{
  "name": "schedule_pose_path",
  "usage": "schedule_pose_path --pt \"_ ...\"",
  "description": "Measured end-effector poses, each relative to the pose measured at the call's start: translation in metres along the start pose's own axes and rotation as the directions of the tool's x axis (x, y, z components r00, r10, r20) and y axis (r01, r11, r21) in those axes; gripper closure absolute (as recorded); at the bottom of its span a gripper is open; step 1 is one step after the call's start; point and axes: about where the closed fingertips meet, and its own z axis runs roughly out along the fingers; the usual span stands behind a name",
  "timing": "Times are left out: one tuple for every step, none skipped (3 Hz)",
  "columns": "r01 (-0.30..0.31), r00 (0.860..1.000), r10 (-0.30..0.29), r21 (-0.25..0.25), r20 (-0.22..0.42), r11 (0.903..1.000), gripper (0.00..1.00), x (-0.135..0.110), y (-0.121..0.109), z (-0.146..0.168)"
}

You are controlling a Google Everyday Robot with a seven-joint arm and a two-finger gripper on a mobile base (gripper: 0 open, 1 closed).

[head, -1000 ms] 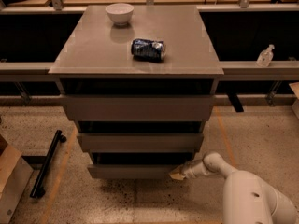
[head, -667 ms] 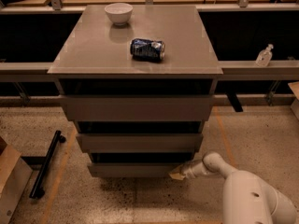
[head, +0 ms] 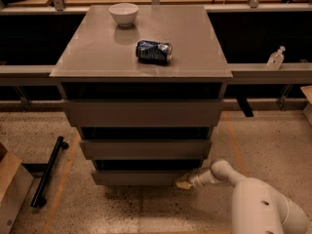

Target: Close bottom drawer

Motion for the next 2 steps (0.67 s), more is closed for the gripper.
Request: schedule_pose_path --pt "0.000 1.000 0.000 -0.004 -0.001 1.0000 0.36 0.0004 0.0018 0.0025" --pt "-0.001 1.000 0.001 -0.009 -0.001 1.0000 0.12 0.0007 0.0038 0.0052"
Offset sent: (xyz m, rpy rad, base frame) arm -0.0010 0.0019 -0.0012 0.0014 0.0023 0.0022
